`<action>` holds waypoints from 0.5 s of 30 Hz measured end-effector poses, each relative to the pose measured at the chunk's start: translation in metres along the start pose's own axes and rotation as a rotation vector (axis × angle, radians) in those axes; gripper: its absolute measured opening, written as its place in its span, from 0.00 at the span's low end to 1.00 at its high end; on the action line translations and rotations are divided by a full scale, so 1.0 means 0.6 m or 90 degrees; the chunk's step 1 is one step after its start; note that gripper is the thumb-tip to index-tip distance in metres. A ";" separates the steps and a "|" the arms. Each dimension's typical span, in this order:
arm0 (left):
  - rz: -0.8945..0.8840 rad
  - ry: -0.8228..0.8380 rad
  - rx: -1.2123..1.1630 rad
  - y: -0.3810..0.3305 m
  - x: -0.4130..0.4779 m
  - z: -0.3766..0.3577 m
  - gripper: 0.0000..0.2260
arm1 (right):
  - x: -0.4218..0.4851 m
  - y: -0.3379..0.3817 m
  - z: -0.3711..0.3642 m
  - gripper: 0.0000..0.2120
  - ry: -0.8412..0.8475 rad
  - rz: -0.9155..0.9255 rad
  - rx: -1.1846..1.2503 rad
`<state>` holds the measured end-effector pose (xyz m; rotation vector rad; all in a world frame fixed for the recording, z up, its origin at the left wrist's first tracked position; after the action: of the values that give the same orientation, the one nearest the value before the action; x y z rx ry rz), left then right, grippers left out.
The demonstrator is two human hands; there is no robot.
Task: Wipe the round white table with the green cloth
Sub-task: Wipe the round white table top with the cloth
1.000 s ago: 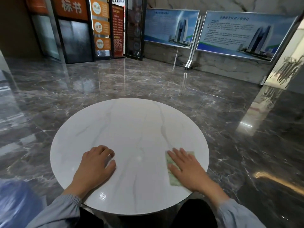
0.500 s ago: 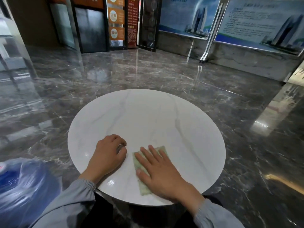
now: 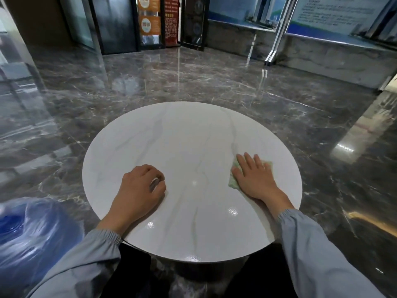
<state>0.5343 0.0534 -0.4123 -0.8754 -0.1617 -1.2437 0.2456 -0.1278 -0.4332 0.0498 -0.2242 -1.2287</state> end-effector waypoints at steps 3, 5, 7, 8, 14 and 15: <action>0.007 0.002 0.011 0.000 -0.002 0.001 0.12 | -0.059 0.116 -0.018 0.30 0.010 0.127 0.048; 0.006 0.006 0.016 -0.003 -0.003 0.000 0.10 | -0.141 0.170 -0.023 0.31 -0.001 0.225 0.071; -0.002 0.009 0.018 -0.004 -0.003 0.001 0.10 | -0.215 0.186 -0.017 0.31 -0.007 0.310 0.091; -0.007 0.011 0.018 -0.004 -0.003 0.000 0.10 | -0.241 0.175 -0.013 0.31 -0.004 0.328 0.102; -0.004 0.013 0.021 0.000 0.000 -0.004 0.09 | -0.206 0.017 0.009 0.30 0.018 0.233 0.045; -0.002 0.011 0.022 0.000 0.000 -0.003 0.09 | -0.176 -0.015 0.011 0.30 0.019 0.186 0.028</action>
<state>0.5337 0.0524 -0.4136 -0.8346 -0.1710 -1.2474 0.2028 -0.0312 -0.4433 0.0715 -0.2242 -0.9312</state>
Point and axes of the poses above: each hand's wrist, its own x-axis towards the middle knuckle, its own z-axis out of the back of the hand, y = z × x, the point moved 6 cm from there along x, towards the middle knuckle, and after that the axes turned 15 degrees about -y, right-handed, at the moved point
